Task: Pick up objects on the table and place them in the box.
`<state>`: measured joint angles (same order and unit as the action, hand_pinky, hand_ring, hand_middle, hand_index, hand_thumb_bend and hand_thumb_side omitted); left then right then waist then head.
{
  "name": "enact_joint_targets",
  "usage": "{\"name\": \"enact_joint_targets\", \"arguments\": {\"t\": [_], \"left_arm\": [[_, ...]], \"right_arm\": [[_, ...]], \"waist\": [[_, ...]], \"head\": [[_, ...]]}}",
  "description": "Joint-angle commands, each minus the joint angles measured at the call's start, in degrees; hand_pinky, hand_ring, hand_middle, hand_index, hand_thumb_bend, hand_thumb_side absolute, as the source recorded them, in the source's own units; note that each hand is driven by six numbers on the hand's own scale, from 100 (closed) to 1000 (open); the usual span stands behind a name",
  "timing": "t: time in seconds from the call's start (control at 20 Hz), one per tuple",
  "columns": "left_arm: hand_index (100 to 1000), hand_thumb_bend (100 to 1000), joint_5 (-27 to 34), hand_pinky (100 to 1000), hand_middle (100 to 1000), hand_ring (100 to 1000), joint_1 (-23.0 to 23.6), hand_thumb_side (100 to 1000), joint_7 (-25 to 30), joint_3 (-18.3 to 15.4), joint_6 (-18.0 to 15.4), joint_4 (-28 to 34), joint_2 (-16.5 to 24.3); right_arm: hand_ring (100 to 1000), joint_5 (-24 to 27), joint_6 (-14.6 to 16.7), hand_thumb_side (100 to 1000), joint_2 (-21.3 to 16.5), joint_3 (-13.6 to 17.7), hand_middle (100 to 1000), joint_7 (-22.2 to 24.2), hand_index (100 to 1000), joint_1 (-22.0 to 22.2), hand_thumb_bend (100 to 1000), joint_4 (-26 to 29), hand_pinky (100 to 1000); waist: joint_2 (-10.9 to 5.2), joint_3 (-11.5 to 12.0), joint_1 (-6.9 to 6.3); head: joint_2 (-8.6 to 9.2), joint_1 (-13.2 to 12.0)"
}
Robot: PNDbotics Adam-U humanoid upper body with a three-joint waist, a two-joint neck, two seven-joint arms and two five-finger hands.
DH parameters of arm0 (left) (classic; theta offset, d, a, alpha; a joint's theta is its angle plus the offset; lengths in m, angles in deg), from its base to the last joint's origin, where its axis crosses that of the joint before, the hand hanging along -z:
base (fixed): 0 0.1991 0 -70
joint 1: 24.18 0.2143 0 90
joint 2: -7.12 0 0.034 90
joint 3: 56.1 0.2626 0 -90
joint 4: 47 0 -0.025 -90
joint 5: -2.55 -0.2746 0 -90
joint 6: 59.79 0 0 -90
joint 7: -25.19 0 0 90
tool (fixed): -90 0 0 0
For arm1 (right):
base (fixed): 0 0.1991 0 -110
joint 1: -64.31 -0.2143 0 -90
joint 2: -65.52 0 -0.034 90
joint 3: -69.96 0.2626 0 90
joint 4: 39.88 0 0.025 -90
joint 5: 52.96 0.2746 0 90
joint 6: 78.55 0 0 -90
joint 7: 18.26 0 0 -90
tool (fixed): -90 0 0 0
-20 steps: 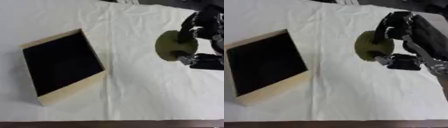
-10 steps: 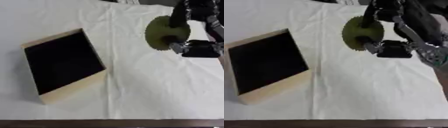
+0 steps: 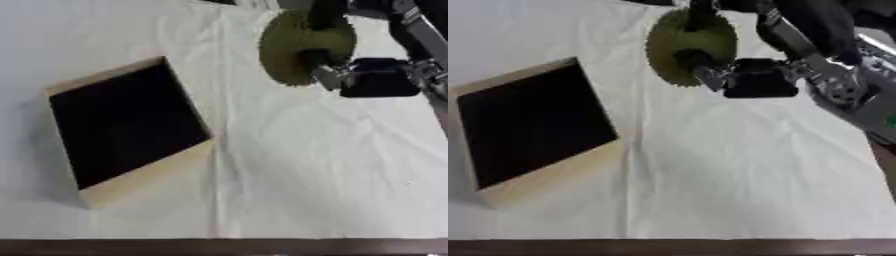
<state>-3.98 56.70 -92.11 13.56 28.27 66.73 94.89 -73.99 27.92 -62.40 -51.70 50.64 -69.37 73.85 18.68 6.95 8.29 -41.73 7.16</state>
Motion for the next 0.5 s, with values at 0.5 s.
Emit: {"name": "enact_joint_targets", "arguments": {"t": [0.5], "left_arm": [[665,235,0.21,473,574,504,-0.12,590,0.16,-0.15,0.39,0.86,0.81]], "right_arm": [[466,4.49,-6.92,100,8.63,-0.92,483,6.14,487,-8.03,100,-0.21,539]], "waist": [[-1.11,0.34,-0.32]], "head": [[-0.14,-0.47]]}}
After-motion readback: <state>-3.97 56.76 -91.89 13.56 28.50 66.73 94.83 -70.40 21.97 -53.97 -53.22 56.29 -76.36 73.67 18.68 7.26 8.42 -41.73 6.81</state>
